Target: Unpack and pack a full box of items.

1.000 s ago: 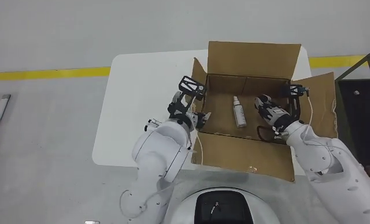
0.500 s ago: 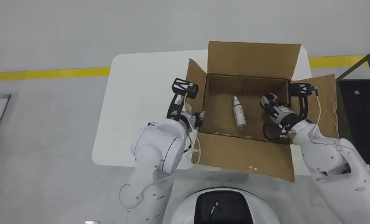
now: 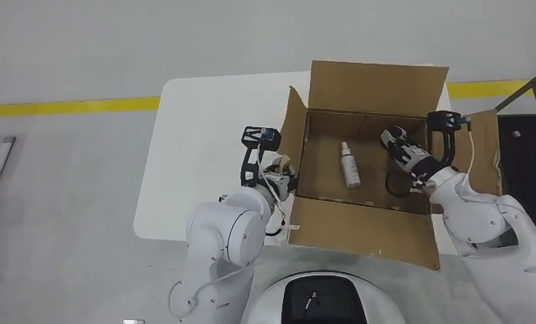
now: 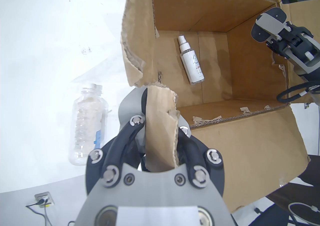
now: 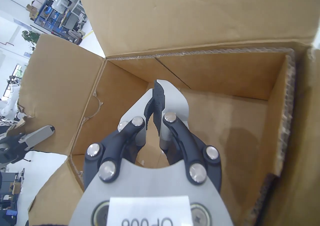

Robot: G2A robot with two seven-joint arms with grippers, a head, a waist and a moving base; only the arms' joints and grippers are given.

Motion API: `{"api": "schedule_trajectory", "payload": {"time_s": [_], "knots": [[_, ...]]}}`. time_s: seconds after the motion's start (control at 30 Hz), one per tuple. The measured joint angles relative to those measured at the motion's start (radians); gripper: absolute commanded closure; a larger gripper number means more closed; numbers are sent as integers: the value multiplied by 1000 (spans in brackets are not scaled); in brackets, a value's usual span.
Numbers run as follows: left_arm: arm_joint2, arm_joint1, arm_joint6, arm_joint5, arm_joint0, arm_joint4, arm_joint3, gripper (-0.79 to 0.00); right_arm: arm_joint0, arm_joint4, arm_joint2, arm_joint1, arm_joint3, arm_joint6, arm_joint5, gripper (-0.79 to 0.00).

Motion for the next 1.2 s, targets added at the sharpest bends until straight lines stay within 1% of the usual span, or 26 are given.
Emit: {"api": "schedule_trajectory", "payload": {"time_s": [0.13,0.33,0.57,0.63,0.67,0.7,0.73,0.77,0.8,0.83,0.93,0.97,1.03,1.07,1.1,1.13,1.17,1.2], "knots": [[-2,-2,28,64,28,-29,-19,0,11,13,11,3,-4,47,-28,0],[-4,-2,59,157,76,-25,-61,0,29,23,11,7,-20,109,-58,0],[-9,-1,93,286,146,35,-117,0,55,16,6,14,-18,199,-75,-3],[-10,-1,99,307,161,51,-129,0,63,8,2,15,-12,220,-75,-9],[-6,1,98,302,168,67,-133,0,69,1,-2,16,-9,231,-74,-18],[-4,1,94,298,172,73,-135,-92,73,-6,-6,17,-6,238,-72,-49],[-4,1,91,299,175,73,-135,-283,77,-14,-10,17,-3,243,-70,-65],[-6,1,90,304,177,65,-134,-446,84,-29,-18,18,0,251,-69,-77],[-8,1,90,304,178,59,-131,-785,89,-43,-25,18,3,257,-69,-123],[-8,1,89,295,177,56,-126,-785,95,-59,-31,19,5,261,-69,-172],[-8,3,79,262,169,55,-114,-785,108,-123,-55,20,6,268,-65,-265],[-9,4,76,256,166,57,-112,-785,113,-144,-65,20,5,273,-61,-329],[-9,4,73,249,162,58,-108,-785,122,-181,-79,22,6,288,-59,-391],[-8,5,70,245,160,61,-106,-785,130,-214,-91,22,7,301,-59,-477],[-8,5,68,243,157,62,-105,-785,137,-241,-102,23,8,312,-59,-588],[-7,5,67,240,155,65,-104,-785,144,-269,-114,23,10,322,-58,-650],[-6,6,65,233,151,73,-103,-785,154,-305,-132,23,15,335,-54,-736],[-5,6,64,229,148,79,-103,-785,162,-327,-145,23,18,342,-49,-785]]}}
